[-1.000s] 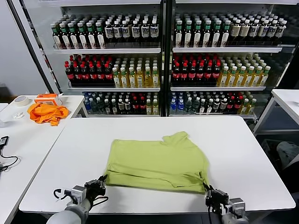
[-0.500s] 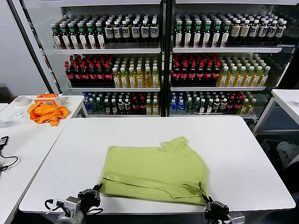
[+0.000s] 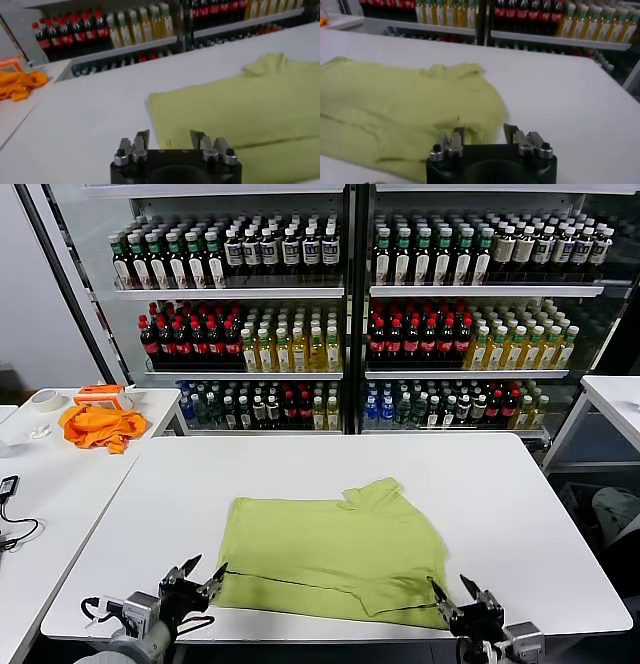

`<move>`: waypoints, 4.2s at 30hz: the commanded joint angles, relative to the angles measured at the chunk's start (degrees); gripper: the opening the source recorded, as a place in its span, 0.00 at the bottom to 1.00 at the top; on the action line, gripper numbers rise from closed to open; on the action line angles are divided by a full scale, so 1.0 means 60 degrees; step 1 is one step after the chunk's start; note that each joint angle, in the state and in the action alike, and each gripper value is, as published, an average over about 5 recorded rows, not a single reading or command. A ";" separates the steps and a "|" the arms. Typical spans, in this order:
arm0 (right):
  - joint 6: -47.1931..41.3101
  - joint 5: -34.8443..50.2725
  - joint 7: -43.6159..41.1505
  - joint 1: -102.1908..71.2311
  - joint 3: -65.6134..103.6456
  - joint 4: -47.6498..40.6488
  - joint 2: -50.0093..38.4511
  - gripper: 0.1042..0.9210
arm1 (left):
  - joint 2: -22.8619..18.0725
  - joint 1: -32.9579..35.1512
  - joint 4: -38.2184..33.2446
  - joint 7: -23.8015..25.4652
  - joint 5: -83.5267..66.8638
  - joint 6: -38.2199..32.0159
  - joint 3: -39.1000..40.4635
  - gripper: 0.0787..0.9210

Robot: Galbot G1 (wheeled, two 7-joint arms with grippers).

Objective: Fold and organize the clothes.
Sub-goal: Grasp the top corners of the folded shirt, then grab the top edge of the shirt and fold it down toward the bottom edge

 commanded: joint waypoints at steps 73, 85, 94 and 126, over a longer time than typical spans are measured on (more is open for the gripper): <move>0.0501 0.0095 0.0204 0.8719 -0.4390 -0.9034 0.3492 0.20 | -0.1031 -0.5967 0.6682 0.1986 -0.0475 -0.1461 0.2643 0.18; 0.0429 0.0155 0.0423 0.7636 -0.4209 -0.5890 0.2375 0.01 | -0.0263 -0.4774 0.4782 0.1775 -0.1631 -0.1866 0.2057 0.01; -0.0123 -0.0151 0.0682 0.5360 -0.3575 -0.3555 0.1505 0.01 | -0.0057 -0.3439 0.3601 0.1746 -0.1533 -0.2011 0.1788 0.01; 0.0032 -0.1409 0.0282 0.2829 -0.2793 -0.2263 0.1386 0.01 | 0.0162 -0.2215 0.3303 0.1888 -0.1059 -0.2372 0.1157 0.01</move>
